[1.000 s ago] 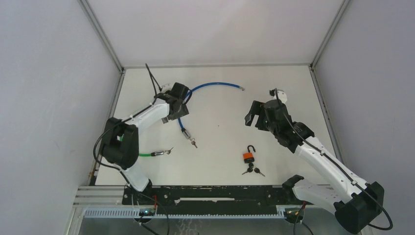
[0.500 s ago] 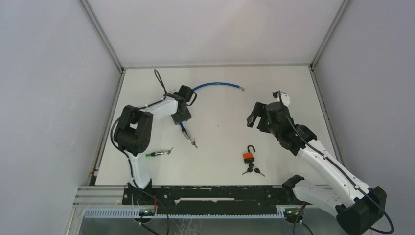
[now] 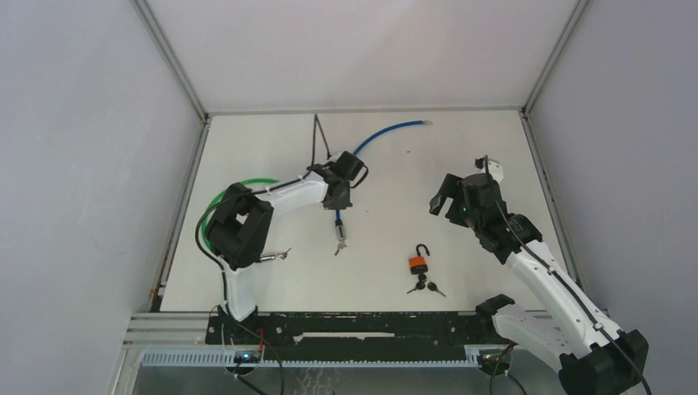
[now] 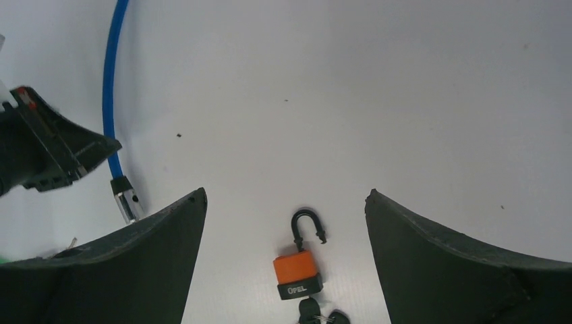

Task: Lock with the key
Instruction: Adjust the lock at the center of the board.

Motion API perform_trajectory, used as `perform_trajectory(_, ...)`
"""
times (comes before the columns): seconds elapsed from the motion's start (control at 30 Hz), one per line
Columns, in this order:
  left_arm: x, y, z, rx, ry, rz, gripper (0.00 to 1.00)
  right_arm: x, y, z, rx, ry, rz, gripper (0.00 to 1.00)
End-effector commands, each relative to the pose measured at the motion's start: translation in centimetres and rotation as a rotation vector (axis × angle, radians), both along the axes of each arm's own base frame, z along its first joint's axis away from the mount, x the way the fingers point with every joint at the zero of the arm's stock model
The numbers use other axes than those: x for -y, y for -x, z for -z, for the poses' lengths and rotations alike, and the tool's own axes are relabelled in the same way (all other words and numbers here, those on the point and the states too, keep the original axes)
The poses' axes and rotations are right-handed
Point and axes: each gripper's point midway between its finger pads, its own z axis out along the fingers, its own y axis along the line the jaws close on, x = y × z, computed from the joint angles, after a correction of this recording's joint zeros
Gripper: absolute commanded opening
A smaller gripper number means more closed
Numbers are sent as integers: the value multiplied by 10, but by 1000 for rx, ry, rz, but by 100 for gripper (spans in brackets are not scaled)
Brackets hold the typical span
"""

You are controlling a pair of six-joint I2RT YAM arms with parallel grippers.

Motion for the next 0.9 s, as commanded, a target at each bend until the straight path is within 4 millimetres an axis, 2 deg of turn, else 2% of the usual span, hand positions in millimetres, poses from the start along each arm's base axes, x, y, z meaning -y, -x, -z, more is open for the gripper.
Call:
perform_trajectory(0.0, 26, -1, -42, 101, -58, 159, 0, 17, 2, -13, 33, -3, 4, 94)
perform_trajectory(0.07, 13, 0, -56, 117, -94, 140, 0, 27, 4, -19, 43, -4, 12, 94)
perform_trajectory(0.17, 10, 2, -74, 157, -95, 233, 0, 37, 8, -33, 65, 10, 6, 93)
perform_trajectory(0.23, -2, 5, -76, 157, -141, 262, 0, 38, 12, -42, 81, 55, -49, 94)
perform_trajectory(0.33, -15, 8, -66, 130, -168, 261, 3, 39, 20, -51, 108, 73, -59, 94)
perform_trajectory(0.43, -9, 8, -54, 83, -114, 258, 30, 35, 23, -45, 101, 42, -59, 94)
perform_trajectory(0.47, -5, 9, -51, 61, -85, 263, 43, 34, 23, -42, 93, 34, -60, 93)
perform_trajectory(0.57, 5, 7, -51, 45, -23, 250, 69, 28, 23, -34, 57, 16, -73, 93)
perform_trajectory(0.6, 7, 6, -51, 45, -3, 240, 81, 27, 22, -33, 51, 12, -73, 93)
perform_trajectory(0.63, 12, 6, -50, 31, 47, 238, 97, 26, 21, -33, 49, 4, -73, 93)
perform_trajectory(0.7, 17, 6, -40, -13, 139, 220, 100, 23, 19, -33, 49, -5, -71, 93)
perform_trajectory(0.8, 4, -4, -25, -23, 97, 106, 100, 18, 16, -33, 52, -25, -72, 93)
perform_trajectory(0.87, 5, -4, -14, -44, 111, 40, 98, 13, 14, -34, 54, -38, -80, 93)
